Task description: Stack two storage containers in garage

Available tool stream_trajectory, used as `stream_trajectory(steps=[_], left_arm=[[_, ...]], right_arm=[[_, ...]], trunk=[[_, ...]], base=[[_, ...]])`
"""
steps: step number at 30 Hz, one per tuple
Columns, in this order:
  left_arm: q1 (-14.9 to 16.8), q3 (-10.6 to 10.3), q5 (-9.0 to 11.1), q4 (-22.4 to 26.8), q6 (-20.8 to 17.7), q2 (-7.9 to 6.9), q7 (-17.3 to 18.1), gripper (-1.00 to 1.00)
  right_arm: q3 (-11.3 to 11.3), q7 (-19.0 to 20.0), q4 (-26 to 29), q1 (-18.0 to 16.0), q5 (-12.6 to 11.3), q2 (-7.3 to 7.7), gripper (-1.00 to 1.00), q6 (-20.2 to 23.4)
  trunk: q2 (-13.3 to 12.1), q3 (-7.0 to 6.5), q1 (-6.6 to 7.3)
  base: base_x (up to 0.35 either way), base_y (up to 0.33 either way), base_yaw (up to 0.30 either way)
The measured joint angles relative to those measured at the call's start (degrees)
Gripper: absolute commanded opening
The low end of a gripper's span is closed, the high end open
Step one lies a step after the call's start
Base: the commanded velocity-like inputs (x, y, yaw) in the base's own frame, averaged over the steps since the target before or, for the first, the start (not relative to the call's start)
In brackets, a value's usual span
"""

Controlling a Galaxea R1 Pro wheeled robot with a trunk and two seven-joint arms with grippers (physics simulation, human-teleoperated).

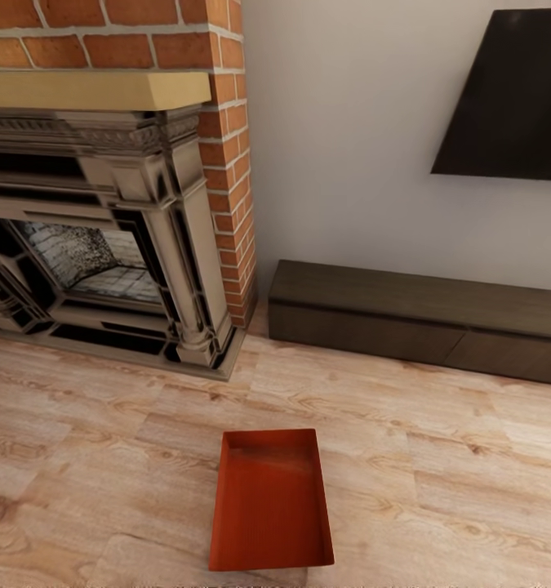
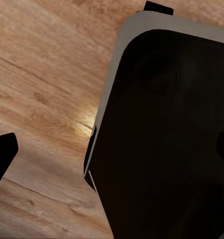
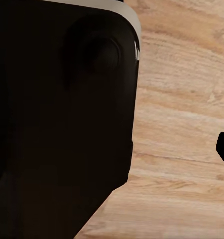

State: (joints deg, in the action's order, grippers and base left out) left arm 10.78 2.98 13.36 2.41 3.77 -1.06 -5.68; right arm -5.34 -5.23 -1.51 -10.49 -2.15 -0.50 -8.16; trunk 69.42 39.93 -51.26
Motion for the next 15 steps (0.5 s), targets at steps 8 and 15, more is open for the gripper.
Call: stream_trajectory(steps=[8, 15], left_arm=[[0.0, 0.0, 0.0, 0.0, 0.0, 0.0, 0.0, 1.0], [0.0, 0.0, 0.0, 0.0, 0.0, 0.0, 0.0, 1.0]], right_arm=[[0.0, 0.0, 0.0, 0.0, 0.0, 0.0, 1.0, 0.0], [0.0, 0.0, 0.0, 0.0, -0.1, 0.0, 1.0, 0.0]], trunk=[[0.0, 0.74, 0.0], [0.0, 1.39, 0.0]], base=[[0.0, 0.0, 0.0], [0.0, 0.0, 0.0]])
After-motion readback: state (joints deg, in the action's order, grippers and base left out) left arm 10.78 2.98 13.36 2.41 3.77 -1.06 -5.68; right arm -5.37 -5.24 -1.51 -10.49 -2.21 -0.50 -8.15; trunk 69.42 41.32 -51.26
